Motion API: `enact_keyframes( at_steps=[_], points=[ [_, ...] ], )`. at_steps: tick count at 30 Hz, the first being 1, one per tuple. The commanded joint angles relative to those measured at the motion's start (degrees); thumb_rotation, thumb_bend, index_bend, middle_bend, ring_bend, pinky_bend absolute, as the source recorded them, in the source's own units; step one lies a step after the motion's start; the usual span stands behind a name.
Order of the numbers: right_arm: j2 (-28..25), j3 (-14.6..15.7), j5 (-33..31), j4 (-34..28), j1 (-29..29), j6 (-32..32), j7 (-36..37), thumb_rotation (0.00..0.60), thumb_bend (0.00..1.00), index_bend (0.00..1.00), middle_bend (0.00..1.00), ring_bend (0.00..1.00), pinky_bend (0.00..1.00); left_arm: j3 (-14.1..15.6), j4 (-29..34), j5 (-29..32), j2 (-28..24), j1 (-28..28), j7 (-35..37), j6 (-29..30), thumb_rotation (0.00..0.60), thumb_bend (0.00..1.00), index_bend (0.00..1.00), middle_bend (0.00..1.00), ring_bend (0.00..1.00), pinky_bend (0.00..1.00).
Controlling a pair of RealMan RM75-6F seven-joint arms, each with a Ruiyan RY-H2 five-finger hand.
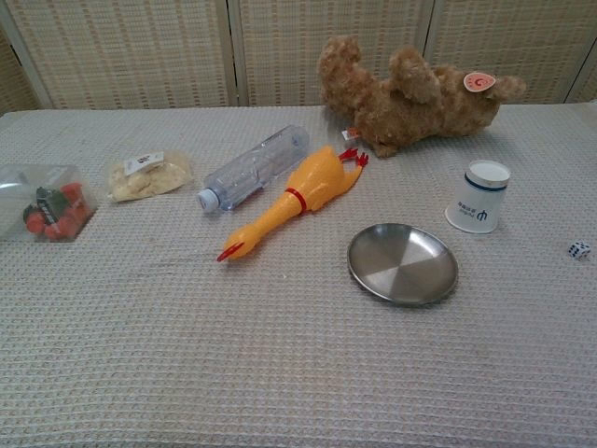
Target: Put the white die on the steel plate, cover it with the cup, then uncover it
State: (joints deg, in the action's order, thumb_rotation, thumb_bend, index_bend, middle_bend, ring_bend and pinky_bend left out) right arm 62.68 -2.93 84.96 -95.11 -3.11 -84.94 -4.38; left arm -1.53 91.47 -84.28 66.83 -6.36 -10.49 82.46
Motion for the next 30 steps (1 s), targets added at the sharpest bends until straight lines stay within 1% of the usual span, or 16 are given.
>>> enact_keyframes(
  at_steps=[1,4,6,7,9,10,13,15,17,18,19,23,25,26,28,30],
  points=[
    [0.01,-0.11,-0.23,0.01,-0.04,0.11,-0.27,0.600,0.22,0.00,0.02,0.00,0.17,0.04,0.01,0.20,-0.03,-0.09,0.04,-0.31,0.600,0.36,0.27,0.36,0.32,0.52],
    [-0.04,-0.26,-1.13,0.18,-0.31,0.99,-1.41,0.600,0.22,0.00,0.02,0.00,0.17,-0.04,0.18,0.50,-0.15,-0.08,-0.30,-0.37,0.600,0.36,0.27,0.36,0.32,0.52],
    [-0.05,-0.62,-2.28,0.09,-0.73,1.97,-2.60,0.600,0.22,0.02,0.07,0.02,0.18,0.01,0.47,0.36,-0.23,0.03,-0.30,-0.10,0.600,0.36,0.28,0.36,0.32,0.52],
    [0.03,-0.84,-2.67,0.16,-0.97,2.28,-3.23,0.600,0.22,0.03,0.12,0.05,0.19,0.06,0.54,0.15,-0.25,0.04,-0.21,-0.01,0.600,0.36,0.28,0.36,0.32,0.52],
    [0.16,-1.04,-3.75,0.29,-1.53,3.56,-4.70,0.600,0.22,0.04,0.26,0.18,0.23,0.13,0.41,-0.26,-0.19,-0.04,-0.02,0.08,0.600,0.36,0.28,0.36,0.32,0.52],
    [-0.19,-0.88,-4.33,-0.02,-1.79,4.60,-5.14,0.600,0.22,0.05,0.31,0.23,0.25,0.11,0.29,-0.35,-0.11,-0.11,0.04,0.03,0.600,0.36,0.28,0.36,0.32,0.52],
    [-0.85,-0.80,-5.15,-0.70,-2.08,5.79,-5.53,0.600,0.22,0.06,0.39,0.34,0.34,0.08,0.02,-0.39,0.08,-0.22,0.22,-0.08,0.600,0.36,0.26,0.36,0.32,0.52],
    [-1.16,-0.76,-5.62,-1.04,-2.20,6.38,-5.71,0.600,0.22,0.06,0.45,0.44,0.44,0.07,-0.12,-0.38,0.18,-0.27,0.31,-0.18,0.600,0.36,0.25,0.36,0.32,0.52],
    [-2.19,-1.01,-7.60,-1.89,-2.99,8.57,-6.91,0.600,0.21,0.07,0.58,0.63,0.63,0.16,-0.47,-0.07,0.36,-0.56,0.54,-1.03,0.600,0.36,0.24,0.36,0.32,0.52],
    [-2.14,-1.56,-8.28,-1.36,-3.60,9.04,-7.88,0.600,0.20,0.08,0.63,0.69,0.69,0.22,-0.59,0.13,0.35,-0.68,0.43,-1.46,0.600,0.36,0.24,0.36,0.33,0.52],
    [-1.08,-2.77,-10.53,0.40,-5.00,10.67,-9.50,0.600,0.18,0.09,0.66,0.72,0.71,0.39,-0.35,0.22,0.20,-0.60,0.06,-1.56,0.600,0.36,0.24,0.36,0.33,0.53],
    [0.67,-4.19,-13.68,4.48,-8.64,16.55,-9.70,0.600,0.15,0.11,0.72,0.78,0.78,0.48,0.66,0.05,-0.30,-0.22,-0.27,-0.84,0.600,0.36,0.24,0.36,0.33,0.53],
    [1.58,-4.40,-13.30,7.66,-10.58,19.53,-7.90,0.600,0.15,0.16,0.74,0.81,0.81,0.33,0.77,0.19,-0.20,-0.20,-0.49,-0.66,0.600,0.36,0.24,0.36,0.32,0.53],
    [2.07,-4.39,-12.88,9.10,-11.33,20.70,-6.83,0.600,0.15,0.21,0.76,0.82,0.83,0.27,0.73,0.30,-0.10,-0.25,-0.70,-0.72,0.600,0.36,0.24,0.36,0.32,0.53],
    [3.46,-4.21,-11.33,12.50,-12.91,23.00,-3.48,0.600,0.15,0.27,0.78,0.84,0.85,0.37,0.63,0.56,0.07,-0.47,-1.34,-1.35,0.600,0.36,0.24,0.36,0.32,0.53],
    [4.77,-3.76,-9.66,15.39,-14.05,24.57,-0.51,0.600,0.15,0.30,0.80,0.86,0.88,0.59,0.66,0.84,0.10,-0.70,-1.81,-2.18,0.600,0.36,0.24,0.36,0.32,0.53]
  ],
)
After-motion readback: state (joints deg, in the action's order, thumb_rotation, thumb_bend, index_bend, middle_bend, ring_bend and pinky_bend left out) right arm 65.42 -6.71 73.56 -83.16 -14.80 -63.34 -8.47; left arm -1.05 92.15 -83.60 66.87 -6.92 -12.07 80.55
